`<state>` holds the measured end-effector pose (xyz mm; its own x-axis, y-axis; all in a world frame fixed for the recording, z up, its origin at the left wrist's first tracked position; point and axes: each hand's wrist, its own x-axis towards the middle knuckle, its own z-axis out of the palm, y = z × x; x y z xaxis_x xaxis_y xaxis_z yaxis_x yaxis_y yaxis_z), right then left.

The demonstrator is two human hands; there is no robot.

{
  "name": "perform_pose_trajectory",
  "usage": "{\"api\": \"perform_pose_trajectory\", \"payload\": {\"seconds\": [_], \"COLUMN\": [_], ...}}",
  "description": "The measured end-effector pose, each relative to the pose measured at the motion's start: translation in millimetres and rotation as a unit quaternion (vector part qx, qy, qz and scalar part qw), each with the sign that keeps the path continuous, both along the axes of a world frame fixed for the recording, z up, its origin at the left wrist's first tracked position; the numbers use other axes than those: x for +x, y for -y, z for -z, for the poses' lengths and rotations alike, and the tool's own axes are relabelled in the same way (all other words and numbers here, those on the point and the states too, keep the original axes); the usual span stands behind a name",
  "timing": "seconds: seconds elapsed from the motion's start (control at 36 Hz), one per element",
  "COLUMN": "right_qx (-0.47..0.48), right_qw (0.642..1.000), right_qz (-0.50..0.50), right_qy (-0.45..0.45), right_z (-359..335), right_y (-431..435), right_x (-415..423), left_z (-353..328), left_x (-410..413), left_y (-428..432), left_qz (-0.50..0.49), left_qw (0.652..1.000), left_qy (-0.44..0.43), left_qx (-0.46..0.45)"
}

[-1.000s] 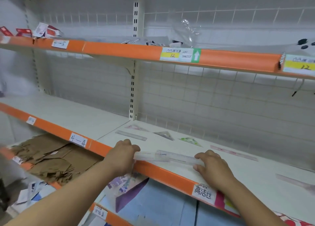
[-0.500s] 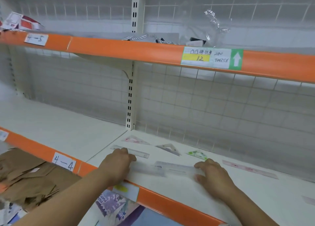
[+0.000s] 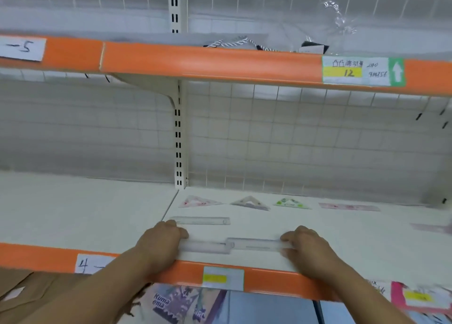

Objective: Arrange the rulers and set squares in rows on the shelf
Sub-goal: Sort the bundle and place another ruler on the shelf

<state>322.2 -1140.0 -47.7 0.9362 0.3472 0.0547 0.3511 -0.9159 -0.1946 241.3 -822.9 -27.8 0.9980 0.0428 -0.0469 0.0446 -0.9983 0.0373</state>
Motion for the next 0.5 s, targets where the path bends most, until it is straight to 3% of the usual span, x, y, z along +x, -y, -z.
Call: {"api": "perform_pose_trajectory", "payload": {"seconds": [0.5], "right_qx": [-0.029], "right_qw": [0.995], "right_qz": [0.066], "right_qy": [-0.066], "right_z": [-13.5], "right_y": [58.6], "right_x": [0.1], "left_z": [3.1], "left_x": [23.2], "left_y": [8.8], "left_qz": [0.06], "left_qw": [0.988], "left_qy": [-0.049], "left_qx": [-0.132]}}
